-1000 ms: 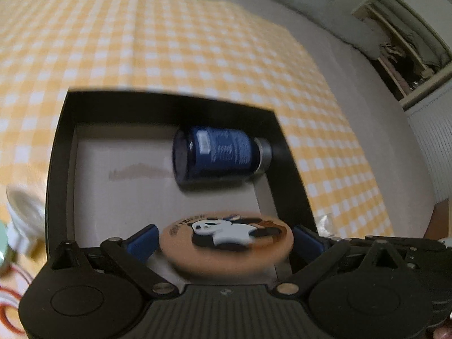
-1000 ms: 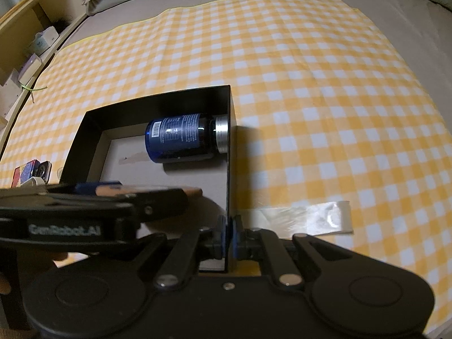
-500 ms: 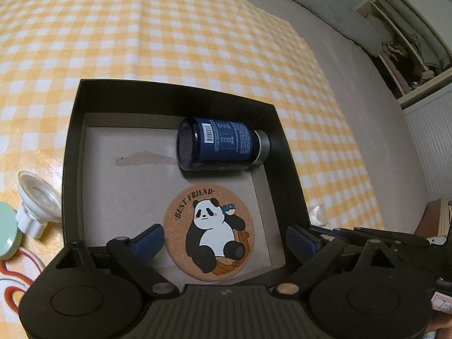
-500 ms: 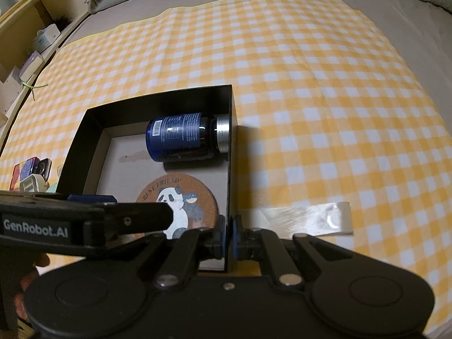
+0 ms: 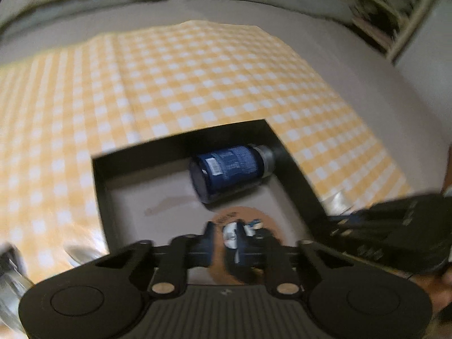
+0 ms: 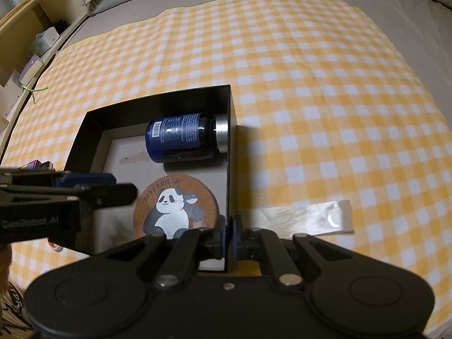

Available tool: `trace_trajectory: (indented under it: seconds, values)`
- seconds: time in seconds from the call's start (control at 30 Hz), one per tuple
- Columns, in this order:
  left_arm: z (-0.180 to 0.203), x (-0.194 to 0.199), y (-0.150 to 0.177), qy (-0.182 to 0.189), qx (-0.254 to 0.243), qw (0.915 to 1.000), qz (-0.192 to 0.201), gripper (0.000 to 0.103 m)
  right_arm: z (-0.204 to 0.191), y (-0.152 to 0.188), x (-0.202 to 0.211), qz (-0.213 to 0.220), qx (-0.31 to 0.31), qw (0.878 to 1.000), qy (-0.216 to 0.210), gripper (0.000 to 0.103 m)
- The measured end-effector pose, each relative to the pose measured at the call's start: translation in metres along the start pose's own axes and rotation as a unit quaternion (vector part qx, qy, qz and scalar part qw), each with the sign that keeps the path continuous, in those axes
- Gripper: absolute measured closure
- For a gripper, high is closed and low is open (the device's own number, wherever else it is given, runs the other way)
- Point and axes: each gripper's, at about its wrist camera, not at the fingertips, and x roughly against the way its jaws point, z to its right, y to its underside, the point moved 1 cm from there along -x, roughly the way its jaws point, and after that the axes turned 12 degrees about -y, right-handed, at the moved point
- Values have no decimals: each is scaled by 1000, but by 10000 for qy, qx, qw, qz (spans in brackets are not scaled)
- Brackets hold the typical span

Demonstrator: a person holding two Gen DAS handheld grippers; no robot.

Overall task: Organize rigid objects
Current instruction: 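Lower the coaster into the black box and open the left tool, then move the left tool back to the colorful card box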

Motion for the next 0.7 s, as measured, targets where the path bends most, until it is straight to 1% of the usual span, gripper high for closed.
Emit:
trace_trajectory:
  seconds: [0.07,0.1,0.17,0.23,0.3,0.33,0.4,0.5,0.57,0.67,0.7]
  values:
    - [5,-3,1,-267,-573,9980,77,94,0,0,0,-1,-2,10000,-1,97]
    - [5,-6,2,-323,-782,9964,40,94,0,0,0,0,-1,10000,0,97]
    - [8,-17,5,-387,-1149,9925,-165,94,2,-2,0,-6,-3,10000,-4,97]
    - [15,-26,12,-585,-1649,9842,-272,94,2,-2,0,-5,-5,10000,-3,97]
    - [21,-33,19,-648,-1986,9772,-376,94,2,-1,0,-7,1,10000,0,97]
    - [24,-35,21,-619,-2049,9759,-426,98,2,-1,0,-6,-2,10000,0,97]
    - [25,-35,22,-637,-2102,9747,-400,98,2,-1,0,-21,-6,10000,-8,97]
    - [25,-38,20,-655,-2031,9761,-406,98,3,-1,0,-27,-6,10000,-9,97]
    - [23,-39,19,-561,-1881,9800,-323,98,3,-1,-1,-29,-16,10000,-17,97]
    - [22,-42,13,-287,-1479,9880,-338,99,4,-3,0,-34,-11,10000,-12,97]
    - [22,-43,12,-257,-1390,9893,-369,99,4,-3,1,-36,-8,10000,-7,97]
